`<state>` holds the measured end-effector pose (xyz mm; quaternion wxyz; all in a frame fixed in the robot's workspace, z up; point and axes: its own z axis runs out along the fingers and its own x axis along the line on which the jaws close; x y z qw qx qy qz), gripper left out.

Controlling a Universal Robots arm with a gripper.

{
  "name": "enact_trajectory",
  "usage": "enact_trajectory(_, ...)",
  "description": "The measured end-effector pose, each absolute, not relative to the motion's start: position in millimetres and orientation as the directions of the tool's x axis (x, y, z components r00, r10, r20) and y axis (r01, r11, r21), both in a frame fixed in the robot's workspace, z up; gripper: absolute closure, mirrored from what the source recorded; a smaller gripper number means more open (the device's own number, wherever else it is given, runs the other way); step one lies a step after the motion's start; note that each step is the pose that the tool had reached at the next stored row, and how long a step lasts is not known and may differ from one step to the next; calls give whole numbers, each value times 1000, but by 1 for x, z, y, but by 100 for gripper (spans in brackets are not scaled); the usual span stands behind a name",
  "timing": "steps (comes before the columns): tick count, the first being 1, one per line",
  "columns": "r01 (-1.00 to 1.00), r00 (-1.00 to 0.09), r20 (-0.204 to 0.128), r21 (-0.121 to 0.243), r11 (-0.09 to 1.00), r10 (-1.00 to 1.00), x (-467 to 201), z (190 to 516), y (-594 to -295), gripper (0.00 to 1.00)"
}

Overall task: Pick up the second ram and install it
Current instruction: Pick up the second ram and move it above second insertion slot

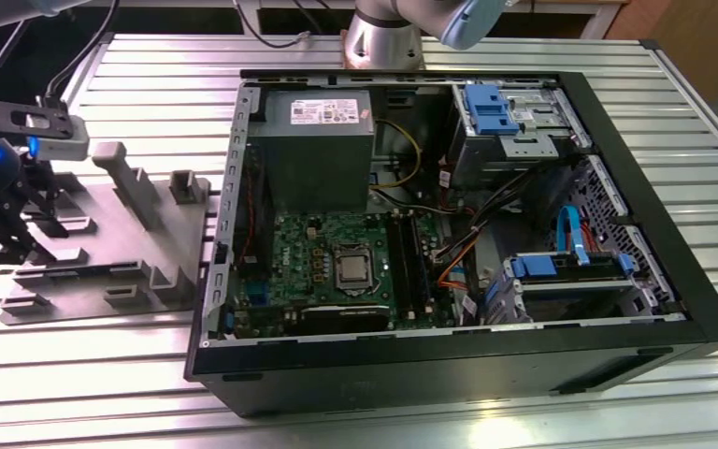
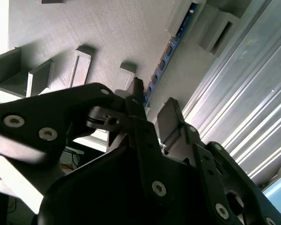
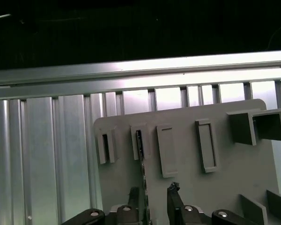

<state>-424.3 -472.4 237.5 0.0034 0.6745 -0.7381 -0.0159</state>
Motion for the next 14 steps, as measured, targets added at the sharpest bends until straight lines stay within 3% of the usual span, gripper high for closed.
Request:
enact_trajectory(1,-996,-90,-16,28,90,-996,-424,237,-472,65)
enact_trajectory(2,-996,-91,-16,28,90,-996,-424,237,-472,59)
enact_trajectory(14,-996,-91,-16,28,90,-996,-424,223,-472,59)
